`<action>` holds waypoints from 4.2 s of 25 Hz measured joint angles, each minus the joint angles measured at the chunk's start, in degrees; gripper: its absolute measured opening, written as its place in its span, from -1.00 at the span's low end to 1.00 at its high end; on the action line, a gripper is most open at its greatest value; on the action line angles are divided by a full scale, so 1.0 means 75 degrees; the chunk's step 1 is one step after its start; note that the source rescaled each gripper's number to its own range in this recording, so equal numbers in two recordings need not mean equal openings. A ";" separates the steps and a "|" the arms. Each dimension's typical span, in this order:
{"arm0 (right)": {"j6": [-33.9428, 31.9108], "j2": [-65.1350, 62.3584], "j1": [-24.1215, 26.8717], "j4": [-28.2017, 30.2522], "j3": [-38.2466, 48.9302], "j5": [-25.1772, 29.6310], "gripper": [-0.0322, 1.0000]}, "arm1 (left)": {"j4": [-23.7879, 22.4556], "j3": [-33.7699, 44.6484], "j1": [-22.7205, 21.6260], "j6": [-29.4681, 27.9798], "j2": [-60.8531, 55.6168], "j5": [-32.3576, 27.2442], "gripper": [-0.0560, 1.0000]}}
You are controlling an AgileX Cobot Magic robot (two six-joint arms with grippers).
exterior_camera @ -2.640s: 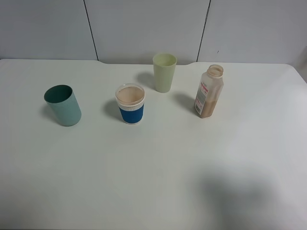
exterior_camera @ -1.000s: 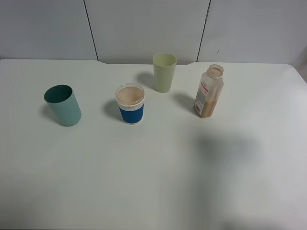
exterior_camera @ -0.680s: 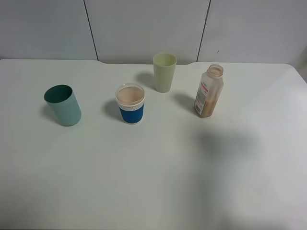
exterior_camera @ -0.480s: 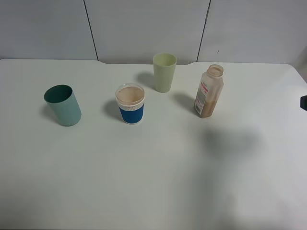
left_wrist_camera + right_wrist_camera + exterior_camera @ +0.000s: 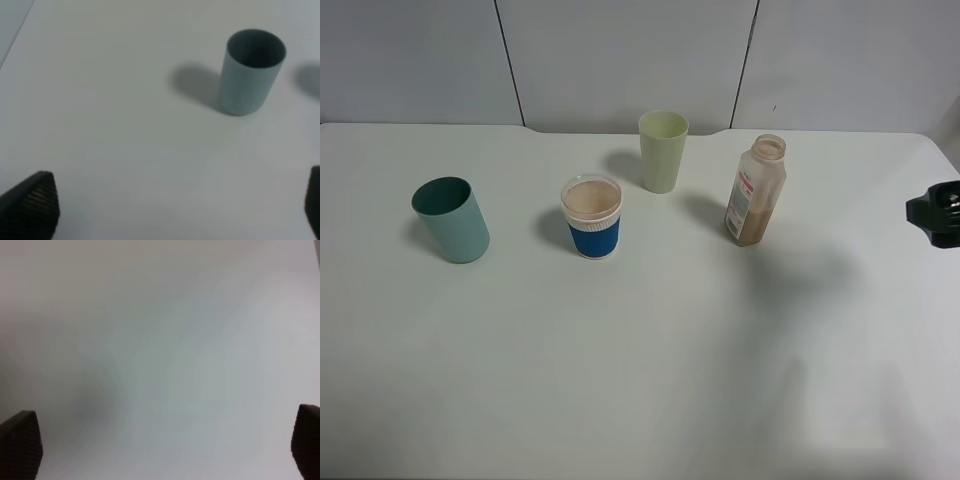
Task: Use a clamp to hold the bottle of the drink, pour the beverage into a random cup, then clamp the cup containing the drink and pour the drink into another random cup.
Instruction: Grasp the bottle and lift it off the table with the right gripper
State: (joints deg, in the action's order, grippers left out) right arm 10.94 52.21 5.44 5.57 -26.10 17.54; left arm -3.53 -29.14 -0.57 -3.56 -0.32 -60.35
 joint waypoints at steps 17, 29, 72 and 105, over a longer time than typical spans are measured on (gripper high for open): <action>0.0009 0.3238 -0.2255 0.0156 0.0003 -0.2041 1.00 | 0.0000 0.0000 0.0000 0.0000 0.0000 0.0000 1.00; 0.0009 0.3926 -0.2269 0.0281 0.0003 -0.3031 1.00 | 0.0000 0.0000 0.0000 0.0000 0.0000 0.0000 1.00; 0.1361 0.8310 -0.2269 -0.1014 0.1409 -1.1557 1.00 | 0.0000 0.0000 0.0000 0.0000 0.0000 0.0000 1.00; -0.0043 0.8710 -0.2612 -0.0288 0.0497 -1.1588 1.00 | 0.0000 0.0000 0.0000 0.0000 0.0000 0.0000 1.00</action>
State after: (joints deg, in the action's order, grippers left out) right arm 10.61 117.54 -14.16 3.41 -22.37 -69.37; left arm -3.53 -29.14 -0.57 -3.56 -0.32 -60.35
